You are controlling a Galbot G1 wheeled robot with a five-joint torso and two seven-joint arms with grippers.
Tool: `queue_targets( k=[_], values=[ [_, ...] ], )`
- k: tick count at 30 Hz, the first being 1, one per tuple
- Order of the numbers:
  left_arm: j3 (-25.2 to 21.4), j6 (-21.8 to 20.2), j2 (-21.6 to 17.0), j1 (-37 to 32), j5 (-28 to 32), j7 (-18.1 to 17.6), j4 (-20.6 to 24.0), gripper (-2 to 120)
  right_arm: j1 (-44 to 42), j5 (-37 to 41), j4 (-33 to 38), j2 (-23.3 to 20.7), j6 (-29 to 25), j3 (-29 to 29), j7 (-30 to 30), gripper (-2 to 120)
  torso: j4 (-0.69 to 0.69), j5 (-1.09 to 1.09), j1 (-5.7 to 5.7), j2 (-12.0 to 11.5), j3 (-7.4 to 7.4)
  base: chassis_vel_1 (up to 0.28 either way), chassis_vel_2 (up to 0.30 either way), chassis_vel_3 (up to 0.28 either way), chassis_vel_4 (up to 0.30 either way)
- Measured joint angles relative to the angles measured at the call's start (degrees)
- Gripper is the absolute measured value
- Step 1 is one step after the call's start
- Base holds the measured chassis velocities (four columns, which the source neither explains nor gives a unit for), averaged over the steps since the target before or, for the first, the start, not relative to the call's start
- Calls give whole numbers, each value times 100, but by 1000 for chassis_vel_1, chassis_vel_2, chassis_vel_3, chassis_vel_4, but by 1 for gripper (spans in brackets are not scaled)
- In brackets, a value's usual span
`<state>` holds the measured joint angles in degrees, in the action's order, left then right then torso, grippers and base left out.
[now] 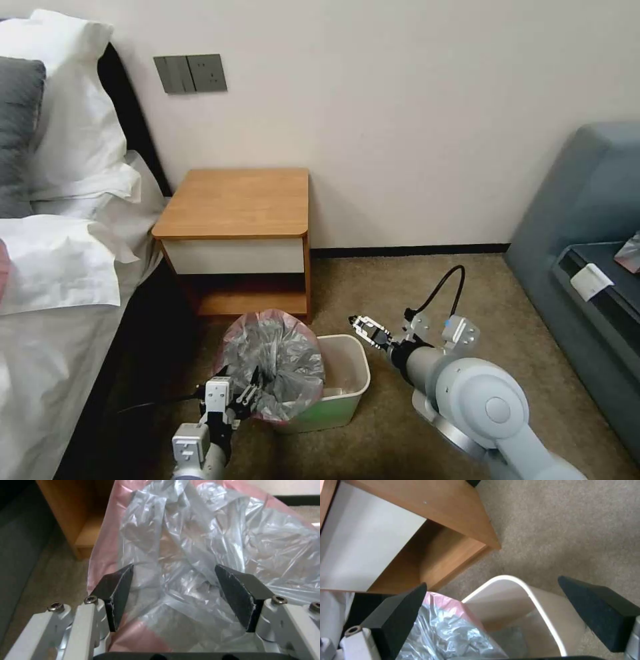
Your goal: Pick up the garbage bag from the table and place it over the trash can.
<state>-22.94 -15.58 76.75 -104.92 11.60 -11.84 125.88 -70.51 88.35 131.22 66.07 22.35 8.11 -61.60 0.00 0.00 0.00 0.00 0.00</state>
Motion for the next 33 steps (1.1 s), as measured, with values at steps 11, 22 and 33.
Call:
queue_targets(
  k=[11,22,33],
  values=[
    [122,-284,-71,209,337,-241,-127,65,-21,-83,-63,23,-58,-1,13,100,0,0,0,0,0,0,0,0,0],
    [223,-843,-486,507,1271,-672,-144,61,-85,-292,-155,85,-96,-82,18,100,0,-1,0,0,1,0,0,0,0],
    [285,-1059,-661,823,1679,-749,-165,59,-70,-513,-343,191,-144,-287,58,100,0,0,0,0,0,0,0,0,0]
  ],
)
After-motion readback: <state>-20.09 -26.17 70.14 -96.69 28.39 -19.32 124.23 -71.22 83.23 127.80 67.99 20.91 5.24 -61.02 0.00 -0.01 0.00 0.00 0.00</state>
